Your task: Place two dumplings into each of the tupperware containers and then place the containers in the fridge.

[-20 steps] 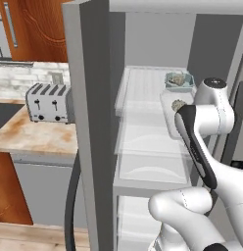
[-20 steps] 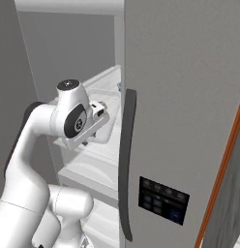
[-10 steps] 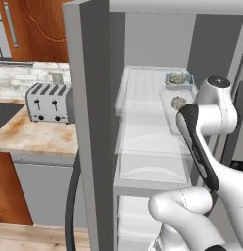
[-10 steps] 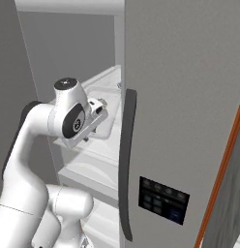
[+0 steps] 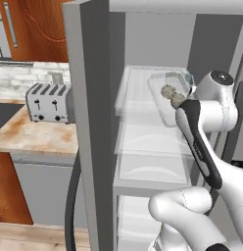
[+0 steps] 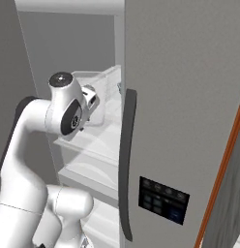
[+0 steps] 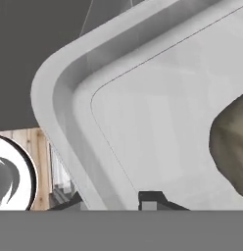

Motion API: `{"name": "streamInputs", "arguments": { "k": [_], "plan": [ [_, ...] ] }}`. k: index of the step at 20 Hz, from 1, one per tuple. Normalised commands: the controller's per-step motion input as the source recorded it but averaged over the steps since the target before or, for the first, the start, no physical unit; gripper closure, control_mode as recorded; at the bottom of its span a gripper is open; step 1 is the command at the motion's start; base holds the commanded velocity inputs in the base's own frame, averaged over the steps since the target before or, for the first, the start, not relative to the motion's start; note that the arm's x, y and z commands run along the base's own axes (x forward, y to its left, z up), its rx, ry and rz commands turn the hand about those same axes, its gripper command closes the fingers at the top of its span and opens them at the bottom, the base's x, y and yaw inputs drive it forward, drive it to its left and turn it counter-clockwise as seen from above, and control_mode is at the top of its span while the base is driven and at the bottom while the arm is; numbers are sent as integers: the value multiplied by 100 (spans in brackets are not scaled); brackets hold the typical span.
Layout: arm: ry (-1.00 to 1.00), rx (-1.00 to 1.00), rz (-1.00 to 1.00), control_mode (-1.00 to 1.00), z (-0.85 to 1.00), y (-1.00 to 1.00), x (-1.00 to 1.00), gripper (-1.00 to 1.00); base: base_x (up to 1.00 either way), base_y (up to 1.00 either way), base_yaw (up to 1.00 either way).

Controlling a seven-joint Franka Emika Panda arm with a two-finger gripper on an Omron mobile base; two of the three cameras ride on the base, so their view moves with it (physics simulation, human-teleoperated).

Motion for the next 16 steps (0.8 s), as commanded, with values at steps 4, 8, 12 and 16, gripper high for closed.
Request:
{"name": "streamInputs", "arguments": {
  "k": [4,8,12,16],
  "plan": [
    [9,0,5,-100,52,3,86,100,0,0,0],
    [13,0,0,-100,24,18,99,100,0,0,0],
    [18,0,0,-100,9,15,96,100,0,0,0],
    [14,0,0,-100,0,25,88,100,0,0,0]
  ]
}}
